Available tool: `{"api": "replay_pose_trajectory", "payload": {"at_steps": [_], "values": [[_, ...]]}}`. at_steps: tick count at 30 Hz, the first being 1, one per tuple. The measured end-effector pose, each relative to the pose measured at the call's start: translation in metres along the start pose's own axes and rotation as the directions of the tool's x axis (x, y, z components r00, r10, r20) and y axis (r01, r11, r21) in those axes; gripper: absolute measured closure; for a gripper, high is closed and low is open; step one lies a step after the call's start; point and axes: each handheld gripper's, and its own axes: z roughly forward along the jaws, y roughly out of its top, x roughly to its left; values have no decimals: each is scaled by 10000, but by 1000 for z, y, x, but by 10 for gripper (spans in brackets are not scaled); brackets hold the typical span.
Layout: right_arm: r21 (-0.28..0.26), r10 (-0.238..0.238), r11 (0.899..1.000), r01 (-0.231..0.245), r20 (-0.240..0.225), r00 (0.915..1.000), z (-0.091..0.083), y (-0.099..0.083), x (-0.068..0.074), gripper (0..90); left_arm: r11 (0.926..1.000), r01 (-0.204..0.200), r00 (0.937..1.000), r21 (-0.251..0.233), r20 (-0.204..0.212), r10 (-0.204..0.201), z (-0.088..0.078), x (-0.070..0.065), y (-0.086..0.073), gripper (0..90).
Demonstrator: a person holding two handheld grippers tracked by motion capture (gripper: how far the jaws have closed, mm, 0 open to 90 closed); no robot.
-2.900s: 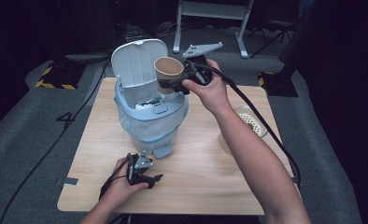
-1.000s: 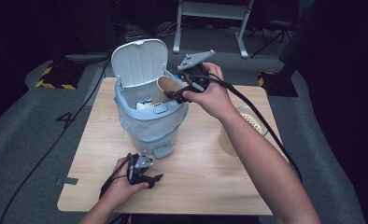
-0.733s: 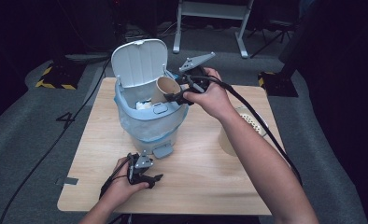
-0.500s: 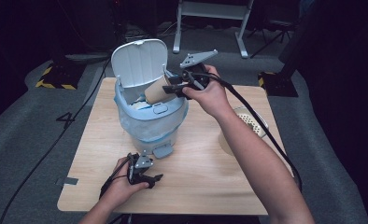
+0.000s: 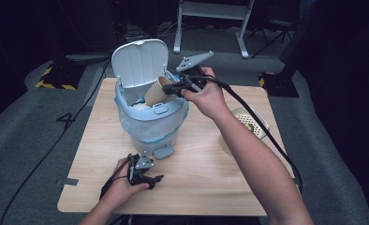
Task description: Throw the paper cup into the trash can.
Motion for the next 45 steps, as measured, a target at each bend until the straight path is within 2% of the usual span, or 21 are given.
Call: {"api": "replay_pose_trajectory", "payload": {"at_steps": [2,5,7,8,9,10,11,13,17,22,25,27,29,30,33,36,39,43,45], "values": [[-467,-48,9989,35,-271,9996,-1,1,2,885,10000,-13,10000,12,0,13,0,0,0,272],[-1457,25,9892,-165,-956,9954,-2,3,6,885,10000,-13,10000,13,2,13,0,0,0,272],[-1731,208,9841,-389,-1056,9942,0,3,7,877,10000,-11,10000,10,2,11,0,0,0,272],[-1667,293,9851,-419,-774,9966,3,3,7,730,10000,-12,10000,11,-1,12,0,0,0,272],[-1388,210,9900,-234,-183,9996,6,3,7,546,10000,-19,10000,14,0,19,0,0,0,272],[-1138,23,9935,17,345,9994,7,3,7,499,10000,-15,10000,11,-2,15,0,0,0,272],[-756,-389,9960,465,991,9943,6,2,7,477,10000,-13,10000,11,-1,13,0,0,0,272],[-529,-662,9957,759,1664,9838,2,2,6,420,10000,-12,10000,8,13,12,0,0,0,272],[-593,-694,9947,844,2194,9732,-9,4,5,394,10000,-19,10000,13,10,19,0,0,0,272],[-553,-856,9934,1002,2218,9713,-21,1,6,387,10000,-21,10000,13,4,21,0,0,0,272],[-370,-1051,9924,1169,2346,9664,-33,-1,7,375,10000,-9,10000,8,11,9,0,0,0,272],[-477,-874,9938,1006,2255,9703,-44,-5,7,370,10000,0,10000,13,-19,0,0,0,0,273],[-460,-813,9945,943,2301,9698,-53,-9,6,358,10000,91,9998,6,-150,-90,-1,0,-1,276],[-397,-837,9946,957,2373,9678,-59,-11,6,354,9999,108,9996,6,-277,-108,-2,1,-1,283],[-591,-459,9963,620,2424,9691,-77,-21,4,347,9999,118,9976,-78,-684,-123,-5,4,-5,294],[-707,-186,9968,382,2590,9657,-95,-31,3,337,9999,13,9949,-143,-1013,-27,-9,6,-7,336],[-705,16,9973,183,2733,9619,-110,-41,2,325,10000,38,9949,-31,-1007,-41,-13,7,-7,359],[-751,219,9972,0,2902,9567,-128,-54,-1,319,9996,240,9961,-153,-851,-252,-18,8,-8,362],[-845,339,9964,-93,2953,9548,-136,-60,-1,317,9997,227,9961,-122,-849,-237,-20,8,-9,363]]}}
